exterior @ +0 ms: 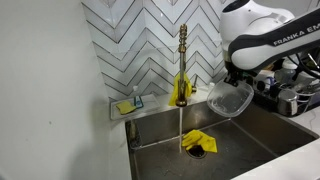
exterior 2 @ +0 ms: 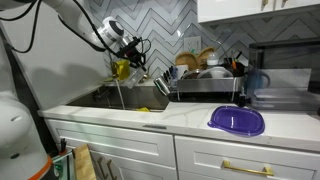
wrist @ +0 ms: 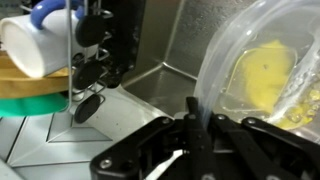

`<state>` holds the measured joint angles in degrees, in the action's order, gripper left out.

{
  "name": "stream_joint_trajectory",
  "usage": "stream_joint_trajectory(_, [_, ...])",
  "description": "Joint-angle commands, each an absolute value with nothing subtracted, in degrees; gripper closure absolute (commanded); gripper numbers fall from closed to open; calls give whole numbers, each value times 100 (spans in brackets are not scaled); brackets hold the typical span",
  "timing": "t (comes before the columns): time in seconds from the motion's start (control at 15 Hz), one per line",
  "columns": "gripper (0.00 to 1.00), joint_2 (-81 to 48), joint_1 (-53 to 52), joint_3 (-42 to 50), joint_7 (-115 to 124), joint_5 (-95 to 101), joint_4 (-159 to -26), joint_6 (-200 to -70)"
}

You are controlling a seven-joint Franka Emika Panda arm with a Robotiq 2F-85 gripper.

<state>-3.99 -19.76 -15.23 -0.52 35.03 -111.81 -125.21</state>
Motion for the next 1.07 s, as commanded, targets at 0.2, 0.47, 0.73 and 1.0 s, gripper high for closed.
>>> stream_joint_trajectory(0.2, [99, 105, -2033, -1834, -438, 5045, -11237, -12408])
stream_joint_trajectory(0.47, [99, 168, -2026, -1941, -442, 6204, -11251, -12531])
stream_joint_trajectory(0.73, [99, 187, -2024, -1995, -226, 7580, -11295, -12647])
stream_joint_trajectory(1.0, [99, 180, -2029, -2016, 344, 9027, -11306, -12576])
